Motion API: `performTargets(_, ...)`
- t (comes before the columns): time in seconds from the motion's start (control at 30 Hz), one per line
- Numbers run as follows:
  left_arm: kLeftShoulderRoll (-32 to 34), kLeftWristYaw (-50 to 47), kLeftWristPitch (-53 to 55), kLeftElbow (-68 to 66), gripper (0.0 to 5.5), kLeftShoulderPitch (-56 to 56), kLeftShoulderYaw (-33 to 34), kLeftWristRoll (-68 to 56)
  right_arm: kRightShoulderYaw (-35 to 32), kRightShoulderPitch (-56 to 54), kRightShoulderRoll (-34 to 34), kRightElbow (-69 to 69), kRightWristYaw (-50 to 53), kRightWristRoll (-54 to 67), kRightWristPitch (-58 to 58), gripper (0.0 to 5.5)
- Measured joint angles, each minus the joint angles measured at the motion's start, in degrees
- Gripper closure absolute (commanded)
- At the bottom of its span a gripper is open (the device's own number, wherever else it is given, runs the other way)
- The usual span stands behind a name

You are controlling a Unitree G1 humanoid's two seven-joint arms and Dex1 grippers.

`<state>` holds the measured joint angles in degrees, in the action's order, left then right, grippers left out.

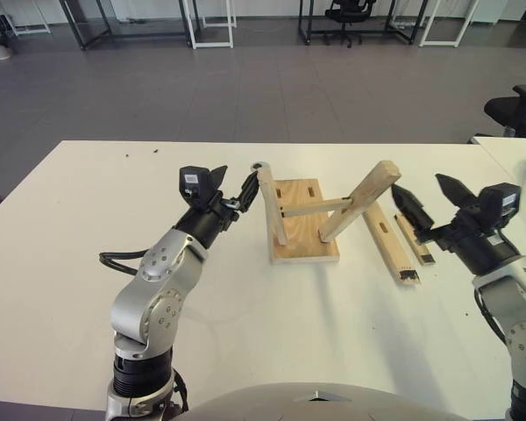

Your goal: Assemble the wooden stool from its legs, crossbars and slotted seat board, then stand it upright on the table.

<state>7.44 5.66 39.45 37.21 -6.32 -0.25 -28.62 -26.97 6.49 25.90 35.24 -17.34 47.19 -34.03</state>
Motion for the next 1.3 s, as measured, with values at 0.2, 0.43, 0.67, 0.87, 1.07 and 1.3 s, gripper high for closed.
performTargets(0.2, 0.16, 0.19, 1.46, 3.66, 1.65, 3.13, -2.66, -0.46, 6.13, -6.69, -1.89, 2.65, 7.1, 4.28, -3.01, 0.13)
performTargets(0.43, 1.71, 0.55, 1.45, 2.24, 1.65, 2.98, -1.43, -0.31, 14.38, -8.93, -7.52, -0.41, 14.34, -2.67, -2.98, 0.13)
performTargets(0.67, 2.0, 0.66, 1.47, 1.75, 1.65, 3.04, -1.76, -0.05, 25.52, -11.66, -6.19, -9.36, 19.21, -20.06, -3.45, 0.13)
performTargets(0.87, 1.78, 0.26, 1.47, 1.65, 1.65, 3.1, -1.81, -0.06, 29.43, -11.76, -4.58, -8.64, 16.41, -22.02, -3.75, 0.13)
performTargets(1.07, 0.05, -1.86, 1.98, 1.3, 1.65, 3.1, -3.26, 0.12, 28.84, -8.82, -7.63, -6.03, 12.21, -18.2, -3.69, 0.13)
performTargets(1.3, -3.28, -6.99, 4.42, 3.82, 1.65, 3.34, -5.6, 0.35, 28.52, -5.94, -3.3, -1.23, 8.56, -20.65, -4.65, 0.13)
